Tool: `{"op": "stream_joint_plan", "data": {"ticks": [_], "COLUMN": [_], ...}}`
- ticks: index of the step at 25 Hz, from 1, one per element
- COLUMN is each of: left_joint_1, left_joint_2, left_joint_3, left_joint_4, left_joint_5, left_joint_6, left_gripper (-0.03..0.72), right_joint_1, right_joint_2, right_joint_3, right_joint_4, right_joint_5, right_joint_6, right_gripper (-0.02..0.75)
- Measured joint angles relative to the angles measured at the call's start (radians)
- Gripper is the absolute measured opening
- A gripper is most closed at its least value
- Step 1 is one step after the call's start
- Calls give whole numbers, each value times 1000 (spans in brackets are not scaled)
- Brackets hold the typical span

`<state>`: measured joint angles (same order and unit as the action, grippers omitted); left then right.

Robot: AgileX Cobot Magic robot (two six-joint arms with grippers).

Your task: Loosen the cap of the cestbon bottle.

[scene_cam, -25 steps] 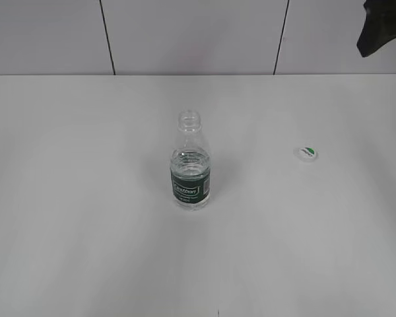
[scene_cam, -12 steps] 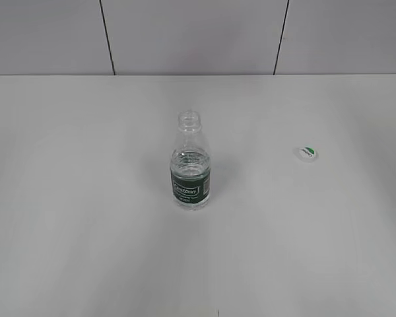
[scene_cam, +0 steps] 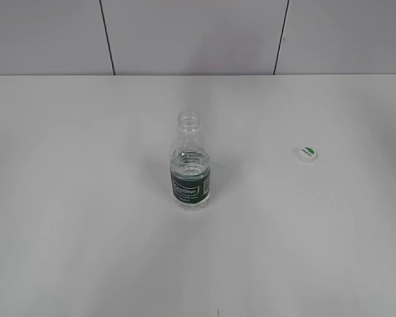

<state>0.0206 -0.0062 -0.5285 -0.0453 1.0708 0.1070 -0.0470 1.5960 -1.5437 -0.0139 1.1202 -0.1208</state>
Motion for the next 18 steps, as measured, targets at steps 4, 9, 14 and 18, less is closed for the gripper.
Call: {"op": "stream_joint_plan", "data": {"ticks": [4, 9, 14, 18], "left_joint_1": [0, 0, 0, 0], "left_joint_2": [0, 0, -1, -1], "left_joint_3": [0, 0, 0, 0], "left_joint_4": [0, 0, -11, -13], "left_joint_5": [0, -1, -1, -1], "left_joint_6": [0, 0, 0, 0], "left_gripper": [441, 440, 439, 439], "right_joint_1": [0, 1, 1, 1], "right_joint_2": [-53, -208, -398, -566], "right_joint_3": [1, 1, 1, 41], "right_joint_4": [14, 14, 19, 14], "right_joint_5": [3, 3, 4, -21], "right_joint_6": [-13, -70, -95, -113], "right_gripper": [564, 564, 564, 564]}}
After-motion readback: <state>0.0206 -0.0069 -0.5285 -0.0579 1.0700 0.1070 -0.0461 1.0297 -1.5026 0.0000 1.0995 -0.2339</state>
